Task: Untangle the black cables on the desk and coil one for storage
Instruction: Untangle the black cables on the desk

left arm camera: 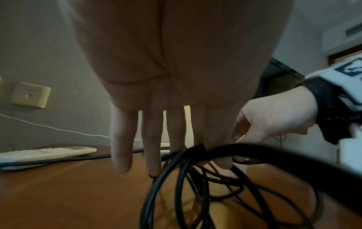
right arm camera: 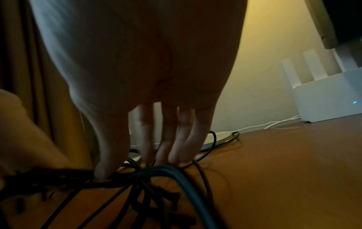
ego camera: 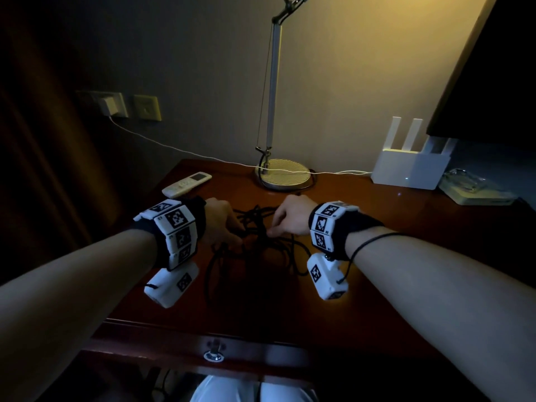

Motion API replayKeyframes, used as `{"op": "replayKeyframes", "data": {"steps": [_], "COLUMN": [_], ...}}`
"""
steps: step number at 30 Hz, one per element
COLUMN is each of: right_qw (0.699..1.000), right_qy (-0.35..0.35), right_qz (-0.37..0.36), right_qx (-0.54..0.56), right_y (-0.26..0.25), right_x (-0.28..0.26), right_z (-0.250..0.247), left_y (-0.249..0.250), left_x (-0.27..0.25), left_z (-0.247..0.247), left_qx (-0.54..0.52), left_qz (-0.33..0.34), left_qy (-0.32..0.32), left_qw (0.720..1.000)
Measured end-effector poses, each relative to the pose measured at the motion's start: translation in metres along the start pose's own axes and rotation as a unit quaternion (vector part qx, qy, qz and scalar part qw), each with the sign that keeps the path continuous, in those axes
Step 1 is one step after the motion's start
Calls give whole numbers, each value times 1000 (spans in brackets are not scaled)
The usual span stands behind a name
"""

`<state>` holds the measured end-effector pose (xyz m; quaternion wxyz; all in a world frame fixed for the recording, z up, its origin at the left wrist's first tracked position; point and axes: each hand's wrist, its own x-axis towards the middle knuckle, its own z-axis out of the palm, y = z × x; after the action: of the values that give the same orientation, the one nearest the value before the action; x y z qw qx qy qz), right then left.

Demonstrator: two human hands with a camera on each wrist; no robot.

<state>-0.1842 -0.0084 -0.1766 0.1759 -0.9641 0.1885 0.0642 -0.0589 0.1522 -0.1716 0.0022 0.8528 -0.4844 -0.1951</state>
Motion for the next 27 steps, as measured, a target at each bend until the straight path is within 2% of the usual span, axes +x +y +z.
{"op": "replayKeyframes", "data": {"steps": [4,7,12,14,18,21,24,27], "right_qw": [998,993,995,993,992,995,995,991], "right_qy": [-30,-92,-94,-102,-66,-80,-79,-81], "right_qz": [54,57,38,50,92,47,55,76], "right_qx": [-33,-51,-22,-27,-49,-25,-30,-67], "right_y": [-3,-3,9,15,21,25,26,25], "right_x": [9,19,25,27,27,25,22,21], "right_z": [6,26,40,37,36,38,45,49], "left_y": [-2,-2,-2,-4,1,8,14,18], "left_x": [6,16,26,29,29,32,45,57], "left_z": [10,26,32,30,19,2,-5,7], "left_qx": [7,1,14,11,-2,-7,57,48], "left_qz": [-2,3,22,24,13,-22,-22,-8], "left_qy": [-40,-70,-99,-91,-67,10,72,50], "left_qw": [999,998,995,996,998,1000,996,998]}}
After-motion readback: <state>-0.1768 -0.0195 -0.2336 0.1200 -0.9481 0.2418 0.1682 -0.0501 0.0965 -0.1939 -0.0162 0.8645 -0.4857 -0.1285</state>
